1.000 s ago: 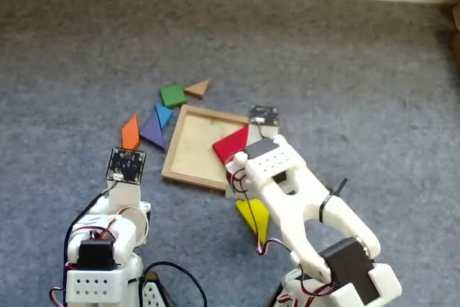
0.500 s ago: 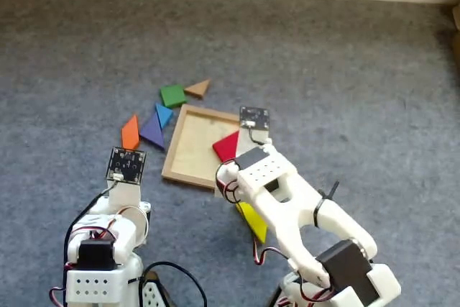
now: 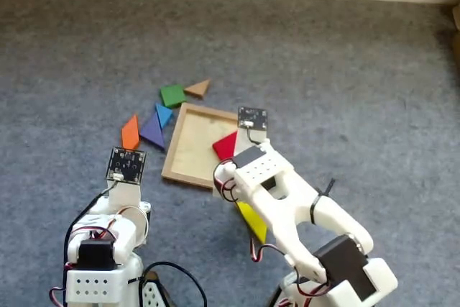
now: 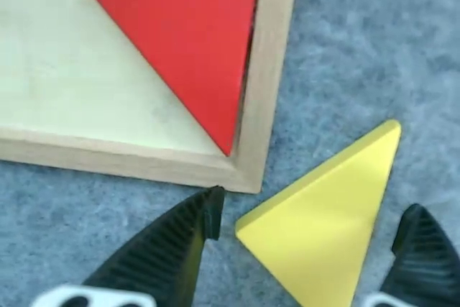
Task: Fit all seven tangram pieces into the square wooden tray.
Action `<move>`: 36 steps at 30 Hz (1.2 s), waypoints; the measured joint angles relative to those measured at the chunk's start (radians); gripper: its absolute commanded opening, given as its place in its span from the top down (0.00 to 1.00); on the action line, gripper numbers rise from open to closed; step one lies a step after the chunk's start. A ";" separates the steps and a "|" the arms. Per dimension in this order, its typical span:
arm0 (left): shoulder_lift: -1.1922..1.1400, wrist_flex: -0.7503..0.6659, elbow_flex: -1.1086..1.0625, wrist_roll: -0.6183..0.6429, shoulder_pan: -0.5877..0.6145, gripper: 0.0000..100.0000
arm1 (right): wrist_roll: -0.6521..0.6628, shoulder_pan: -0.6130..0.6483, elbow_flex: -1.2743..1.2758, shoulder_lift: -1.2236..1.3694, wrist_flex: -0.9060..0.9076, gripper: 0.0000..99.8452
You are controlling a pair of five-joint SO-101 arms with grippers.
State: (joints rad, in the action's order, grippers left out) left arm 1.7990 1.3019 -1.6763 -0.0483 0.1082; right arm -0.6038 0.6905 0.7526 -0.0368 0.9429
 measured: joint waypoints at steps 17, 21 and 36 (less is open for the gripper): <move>0.000 0.000 0.000 0.000 0.000 0.99 | -0.002 0.005 -0.026 0.029 0.127 0.63; 0.000 0.000 0.000 0.000 0.000 0.99 | -0.002 0.005 -0.026 0.029 0.127 0.63; 0.000 0.000 0.000 0.000 0.000 0.99 | 0.358 0.005 -0.029 -0.147 0.353 0.63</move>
State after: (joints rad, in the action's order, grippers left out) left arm 1.7990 1.3019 -1.6763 -0.0483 0.1082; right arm -0.2463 0.6951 0.7234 -0.1841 1.2958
